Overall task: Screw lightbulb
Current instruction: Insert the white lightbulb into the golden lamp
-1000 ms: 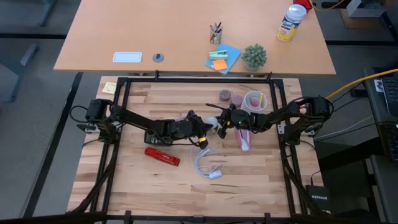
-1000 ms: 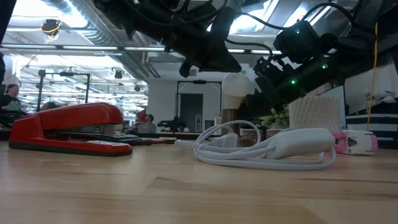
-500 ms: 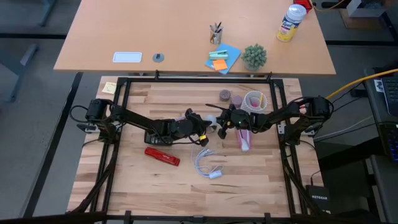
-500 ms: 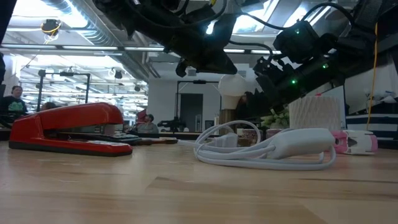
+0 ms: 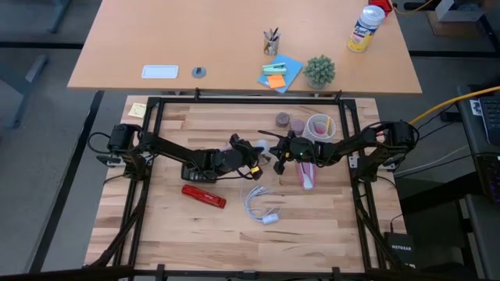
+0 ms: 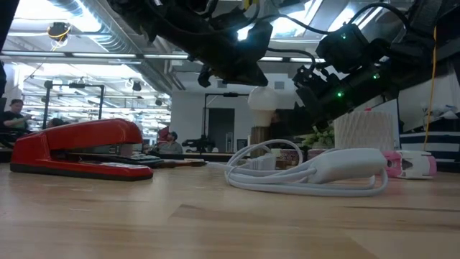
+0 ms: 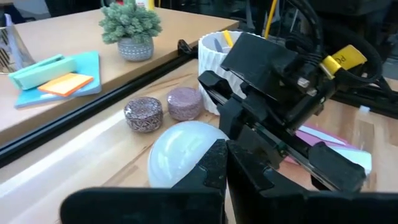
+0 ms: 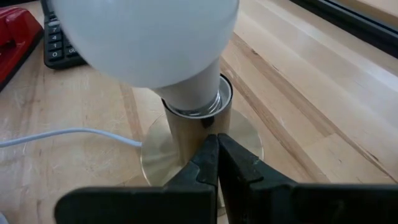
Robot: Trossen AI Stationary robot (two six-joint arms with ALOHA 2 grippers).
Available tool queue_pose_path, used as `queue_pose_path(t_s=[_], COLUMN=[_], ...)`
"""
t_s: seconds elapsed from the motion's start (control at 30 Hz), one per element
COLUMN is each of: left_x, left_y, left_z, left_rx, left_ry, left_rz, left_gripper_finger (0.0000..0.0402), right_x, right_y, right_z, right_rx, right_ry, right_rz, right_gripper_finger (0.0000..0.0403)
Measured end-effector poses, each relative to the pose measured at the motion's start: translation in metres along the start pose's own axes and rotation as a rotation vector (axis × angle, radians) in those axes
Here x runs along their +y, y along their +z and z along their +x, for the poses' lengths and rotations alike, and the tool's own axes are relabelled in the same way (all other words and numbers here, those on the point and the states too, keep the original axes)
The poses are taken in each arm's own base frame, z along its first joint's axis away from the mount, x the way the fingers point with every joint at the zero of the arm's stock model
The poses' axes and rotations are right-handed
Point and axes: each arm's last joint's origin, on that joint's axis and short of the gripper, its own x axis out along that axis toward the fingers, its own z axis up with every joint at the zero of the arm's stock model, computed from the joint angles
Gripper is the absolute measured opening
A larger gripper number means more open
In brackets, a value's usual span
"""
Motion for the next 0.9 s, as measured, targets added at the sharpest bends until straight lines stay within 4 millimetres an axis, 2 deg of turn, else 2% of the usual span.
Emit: queue_pose_path(t_s=[0.9], left_x=[0.0096], left_y=[0.0023], left_z=[0.0057], left_rx=[-0.011], left_ry=[0.065], left_rz=[-0.008], left_gripper_finger=[0.0001], right_x=[0.0011], right_y=[0.0042], right_z=[-0.0003], right_rx=[-0.041], right_ry=[0.016], right_rz=[0.007], right_gripper_finger=[0.0007])
